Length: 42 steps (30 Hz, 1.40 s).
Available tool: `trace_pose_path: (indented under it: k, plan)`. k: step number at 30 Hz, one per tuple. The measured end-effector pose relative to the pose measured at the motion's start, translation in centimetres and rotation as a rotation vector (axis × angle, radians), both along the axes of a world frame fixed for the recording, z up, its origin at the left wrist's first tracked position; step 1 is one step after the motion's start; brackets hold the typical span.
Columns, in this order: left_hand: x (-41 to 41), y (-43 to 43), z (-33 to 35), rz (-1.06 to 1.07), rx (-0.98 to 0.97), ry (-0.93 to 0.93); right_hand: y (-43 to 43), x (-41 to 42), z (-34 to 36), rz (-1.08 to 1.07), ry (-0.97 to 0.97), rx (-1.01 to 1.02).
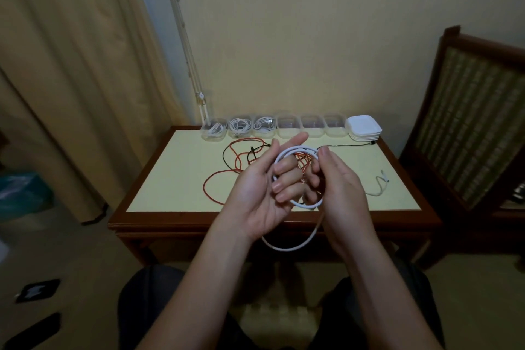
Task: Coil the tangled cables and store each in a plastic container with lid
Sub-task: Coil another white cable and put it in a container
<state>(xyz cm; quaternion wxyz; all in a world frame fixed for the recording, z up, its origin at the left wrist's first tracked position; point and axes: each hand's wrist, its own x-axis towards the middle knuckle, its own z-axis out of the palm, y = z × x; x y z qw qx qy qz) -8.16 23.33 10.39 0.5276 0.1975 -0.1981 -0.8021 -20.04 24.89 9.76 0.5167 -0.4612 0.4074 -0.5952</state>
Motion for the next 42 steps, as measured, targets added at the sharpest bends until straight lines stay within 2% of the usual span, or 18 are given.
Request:
trace_pose_path:
  k: [2,7,12,15,23,33,36,42]
  plan:
    - [-0.3,0.0,-0.3,-0.035,0.013,0.052,0.2,0.3,0.2,-0.046,0.016,0.004]
    - [-0.7,0.1,-0.2,-0.010,-0.010,0.037,0.3,0.7,0.0,-0.083,0.038,-0.006]
    - [-0.5,0.3,-0.4,0.042,-0.033,-0.043,-0.1,0.4,-0.6,-0.109,0.313,-0.159]
    - [-0.3,0.3,-0.6,0.018,-0.005,0.056,-0.3,0.2,-0.9,-0.115,0.365,-0.196]
    - [1.4,-0.3,-0.4,0.045,0.021,0.170,-1.0,-3.3,-1.3,0.109,0.452,-0.110]
    - [7.2,-1.4,0.8,0.270,0.040,0.334,-1.3,-10.5,-2.0,-0.160,0.571,-0.039]
    - [7.3,-1.3,1.1,0.369,0.025,0.257,-1.3,-11.3,-1.8,-0.231,0.666,-0.093]
    - [5.4,-1.7,0.8,0.520,-0.074,-0.082,-1.9,-10.0,-2.4,-0.361,1.008,-0.297]
